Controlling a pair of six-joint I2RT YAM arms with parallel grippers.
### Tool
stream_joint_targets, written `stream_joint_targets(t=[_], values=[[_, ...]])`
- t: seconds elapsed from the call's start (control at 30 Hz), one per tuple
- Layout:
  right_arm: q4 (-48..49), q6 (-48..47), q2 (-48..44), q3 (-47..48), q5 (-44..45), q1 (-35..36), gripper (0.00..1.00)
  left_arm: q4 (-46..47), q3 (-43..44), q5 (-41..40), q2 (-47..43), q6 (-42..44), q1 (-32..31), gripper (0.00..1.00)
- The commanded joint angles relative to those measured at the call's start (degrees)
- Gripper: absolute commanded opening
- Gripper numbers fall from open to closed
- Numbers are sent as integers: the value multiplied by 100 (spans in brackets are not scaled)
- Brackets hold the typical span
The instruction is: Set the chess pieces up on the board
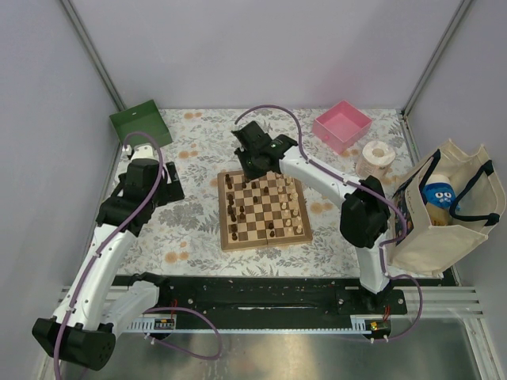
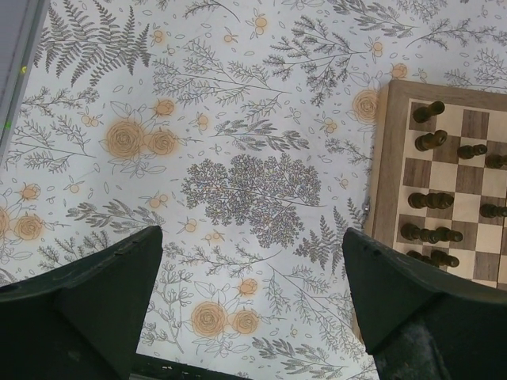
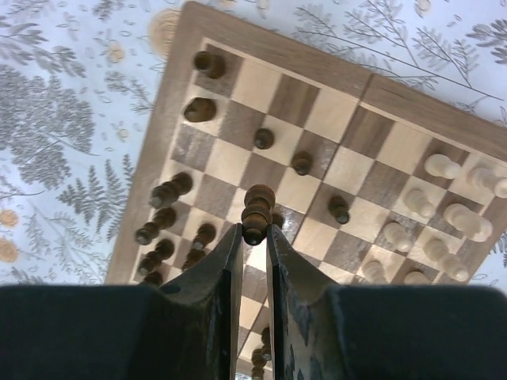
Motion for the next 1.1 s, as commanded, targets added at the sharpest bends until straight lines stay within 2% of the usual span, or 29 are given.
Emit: stream_joint_targets(t=[0.0, 0.5, 1.07], values=[[-72, 28, 73, 491, -40, 220, 13, 130, -4, -180, -145, -65, 90, 99], [-467, 116, 1093, 1643, -216, 475, 13, 157, -13, 66, -84, -74, 292, 99], [-520, 204, 1453, 1793, -295, 580, 14, 200, -13, 294, -40, -65, 486, 99]])
